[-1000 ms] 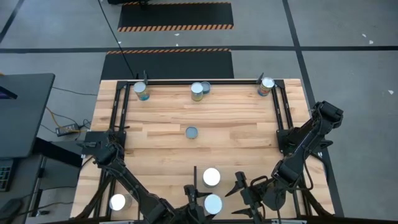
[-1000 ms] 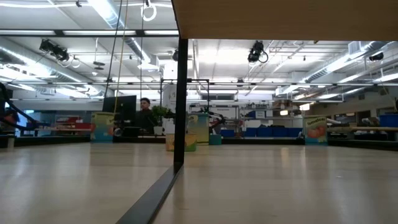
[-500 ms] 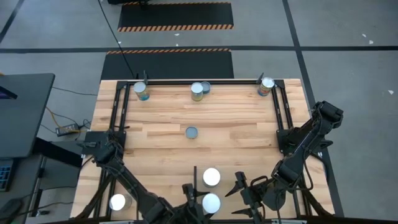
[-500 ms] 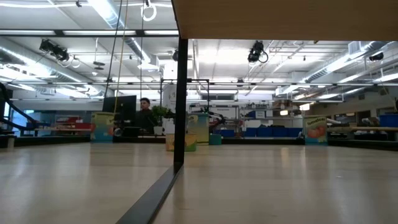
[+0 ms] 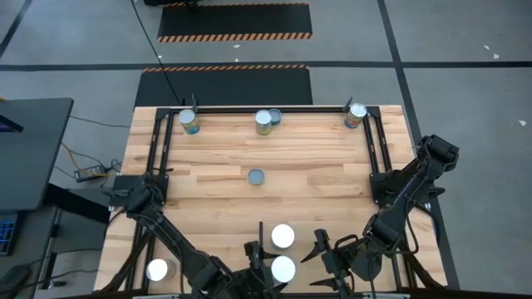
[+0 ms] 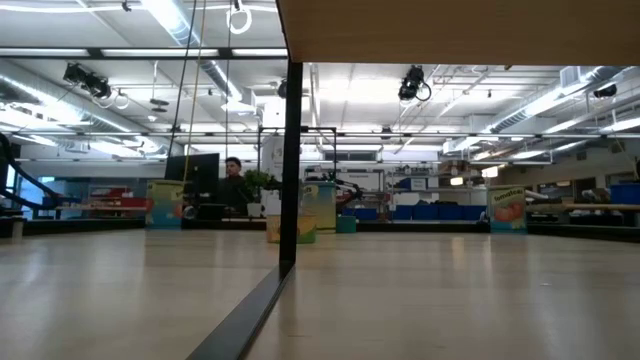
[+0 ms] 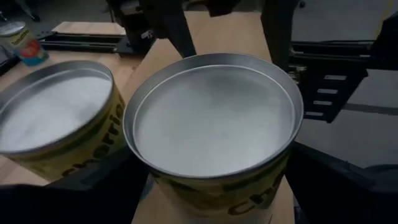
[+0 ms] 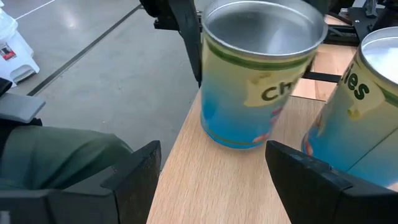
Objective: Pick and place cans onto a shelf
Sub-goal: Put the canned cherries aligned with the other canned cherries on the shelf, then put the right canned tomatoes on the shelf
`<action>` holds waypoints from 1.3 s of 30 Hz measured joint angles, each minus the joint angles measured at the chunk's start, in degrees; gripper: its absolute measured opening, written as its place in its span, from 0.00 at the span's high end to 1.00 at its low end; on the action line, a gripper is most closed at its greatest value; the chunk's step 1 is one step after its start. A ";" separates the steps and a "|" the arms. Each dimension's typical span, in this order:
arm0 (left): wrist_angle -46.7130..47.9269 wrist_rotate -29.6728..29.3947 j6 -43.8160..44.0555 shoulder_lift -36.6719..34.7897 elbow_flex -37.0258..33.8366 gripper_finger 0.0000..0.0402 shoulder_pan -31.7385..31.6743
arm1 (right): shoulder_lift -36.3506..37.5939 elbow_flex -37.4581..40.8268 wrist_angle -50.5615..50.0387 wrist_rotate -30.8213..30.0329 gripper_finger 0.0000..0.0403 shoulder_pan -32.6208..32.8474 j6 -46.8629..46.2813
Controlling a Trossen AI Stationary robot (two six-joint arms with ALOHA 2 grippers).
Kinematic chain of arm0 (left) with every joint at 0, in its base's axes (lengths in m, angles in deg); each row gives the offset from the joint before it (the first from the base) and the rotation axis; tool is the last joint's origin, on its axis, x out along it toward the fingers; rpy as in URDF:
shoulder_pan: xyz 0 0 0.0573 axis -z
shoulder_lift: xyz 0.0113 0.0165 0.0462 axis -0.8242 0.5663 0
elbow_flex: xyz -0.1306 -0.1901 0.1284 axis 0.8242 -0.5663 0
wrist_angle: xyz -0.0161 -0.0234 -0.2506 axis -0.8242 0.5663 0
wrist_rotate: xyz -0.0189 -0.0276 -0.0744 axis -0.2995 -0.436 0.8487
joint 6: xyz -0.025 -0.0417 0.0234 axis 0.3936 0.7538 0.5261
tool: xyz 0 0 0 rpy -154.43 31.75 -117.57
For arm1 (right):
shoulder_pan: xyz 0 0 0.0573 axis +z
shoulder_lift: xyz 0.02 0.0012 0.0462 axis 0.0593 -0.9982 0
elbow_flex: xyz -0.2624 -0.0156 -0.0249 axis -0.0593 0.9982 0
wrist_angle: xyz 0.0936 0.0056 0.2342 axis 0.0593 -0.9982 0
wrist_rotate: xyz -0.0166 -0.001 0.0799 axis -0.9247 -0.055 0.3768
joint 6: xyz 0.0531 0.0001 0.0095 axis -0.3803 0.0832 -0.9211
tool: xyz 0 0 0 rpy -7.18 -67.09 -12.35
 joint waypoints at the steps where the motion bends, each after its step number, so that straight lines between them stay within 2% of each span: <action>1: -0.01 0.68 0.02 0.00 0.00 0.11 -0.21 | 0.00 0.00 0.02 0.00 0.27 0.00 0.01; 5: -0.05 3.18 0.53 0.04 0.00 0.11 -0.96 | 0.00 0.00 0.00 0.00 0.27 0.08 0.01; 11: 0.23 5.77 6.07 0.04 0.00 0.11 -2.10 | 0.00 0.00 0.00 0.15 0.27 0.22 0.02; 24: 4.85 4.29 4.62 0.61 -0.02 0.11 -0.92 | 0.00 0.00 -0.01 1.64 0.27 0.20 0.02; 31: 5.00 8.95 3.87 0.61 -0.02 0.11 -0.88 | 0.00 0.00 0.00 1.55 0.27 0.20 0.02; 39: 7.84 9.26 3.00 -0.27 -0.02 0.11 -0.53 | -0.99 0.65 3.80 0.69 0.27 -0.60 0.42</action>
